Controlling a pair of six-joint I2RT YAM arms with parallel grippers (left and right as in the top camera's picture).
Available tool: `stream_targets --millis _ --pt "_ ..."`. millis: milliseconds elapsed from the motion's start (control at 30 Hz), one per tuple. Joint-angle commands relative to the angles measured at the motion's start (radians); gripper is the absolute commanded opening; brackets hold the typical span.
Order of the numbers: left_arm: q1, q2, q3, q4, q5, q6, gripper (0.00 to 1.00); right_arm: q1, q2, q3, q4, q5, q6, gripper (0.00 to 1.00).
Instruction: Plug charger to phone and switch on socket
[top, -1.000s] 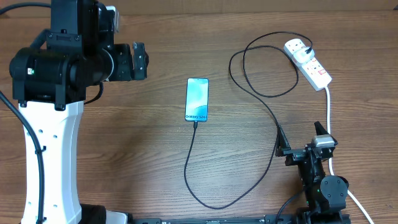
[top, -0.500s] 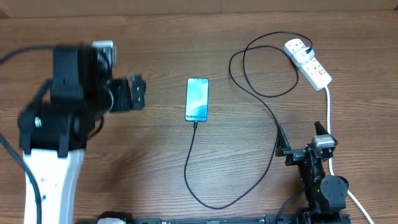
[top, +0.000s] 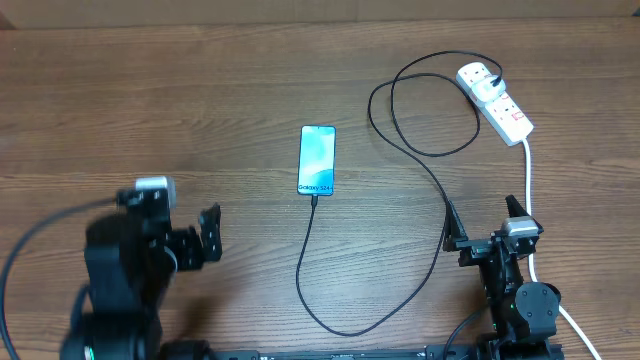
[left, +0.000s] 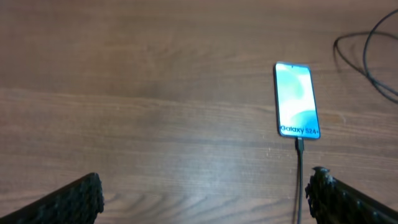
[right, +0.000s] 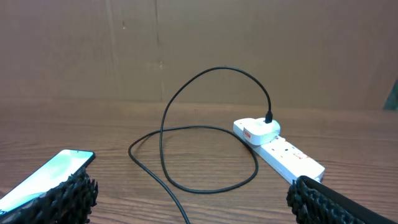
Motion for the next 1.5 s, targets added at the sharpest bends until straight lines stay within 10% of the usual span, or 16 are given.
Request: stream_targets --millis 0,733,1467 --pt "0.012 -0.147 -0.124 0.062 0.012 0.033 1.00 -0.007 -0.010 -0.010 0.006 0.006 0.007 1.00" --pt "0.011 -0.621 -0.634 0.587 0.039 -0.050 1.00 -0.007 -0.010 -0.010 0.006 0.006 0.007 1.00" --pt "0.009 -0.618 -0.832 0.819 -0.104 0.033 1.00 -0.007 -0.010 -0.010 0.006 0.006 0.007 1.00"
